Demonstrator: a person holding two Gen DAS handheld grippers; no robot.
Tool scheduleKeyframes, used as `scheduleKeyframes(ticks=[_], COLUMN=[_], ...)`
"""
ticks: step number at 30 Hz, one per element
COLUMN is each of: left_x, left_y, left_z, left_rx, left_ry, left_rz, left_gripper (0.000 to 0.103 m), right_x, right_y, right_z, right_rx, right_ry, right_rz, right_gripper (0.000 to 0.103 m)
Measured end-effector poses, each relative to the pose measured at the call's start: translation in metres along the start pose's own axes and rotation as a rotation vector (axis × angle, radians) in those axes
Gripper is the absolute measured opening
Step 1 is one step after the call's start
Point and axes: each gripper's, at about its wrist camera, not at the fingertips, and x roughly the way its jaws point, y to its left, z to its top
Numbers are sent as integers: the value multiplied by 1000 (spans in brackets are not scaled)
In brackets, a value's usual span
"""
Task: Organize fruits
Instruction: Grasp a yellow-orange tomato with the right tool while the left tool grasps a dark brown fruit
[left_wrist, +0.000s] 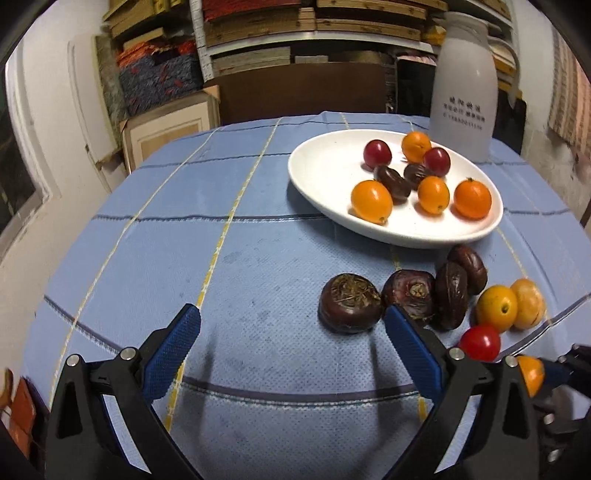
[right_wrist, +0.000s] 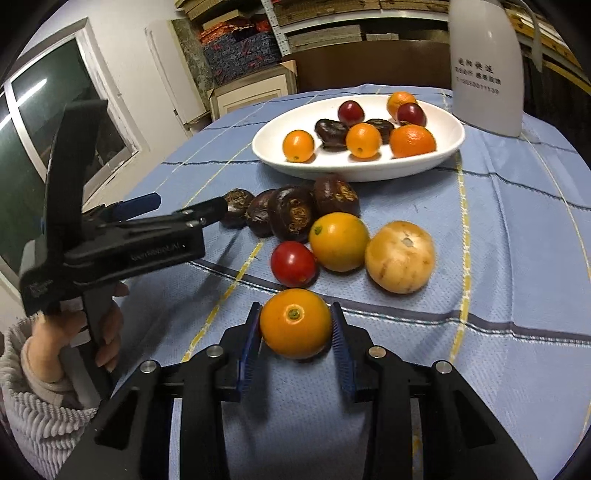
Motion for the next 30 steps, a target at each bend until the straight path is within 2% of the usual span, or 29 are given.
scheduleKeyframes(ticks=[4,7,9,10,11,12,17,22,26,30], left_x=[10,16,28,32,35,36,35,22,-13,-36], left_y=[-10,-6,-1,0,0,-1,-7,-8,-4,0], left_z=[4,11,15,15,15,14,12,11,18,43], left_rx=[60,48,23,11,10,13,45,52,28,16], left_ry=[15,20,61,79,95,104,102,61,-38,-91], left_rz=[-16,-44,-112,-144,-169,-179,-201,-189,-198,-231], left_gripper=[98,93,74,70,57,49,42,41,41,41], right_x=[-1,-1,-1,-1,-1,0,0,-8,-37,-64], right_y=[-3,-3,-3,-3,-3,-3,-4,-9,-17,-39], right_z=[-1,-1,-1,-1,-1,-1,0,-1,4,28], right_rx=[13,12,13,14,15,16,18,38,45,104], right_ry=[-1,0,0,0,0,0,-2,-34,-153,-211], right_rz=[0,-1,0,1,2,2,2,7,-17,-27], right_gripper=[37,37,37,37,37,37,37,37,37,37])
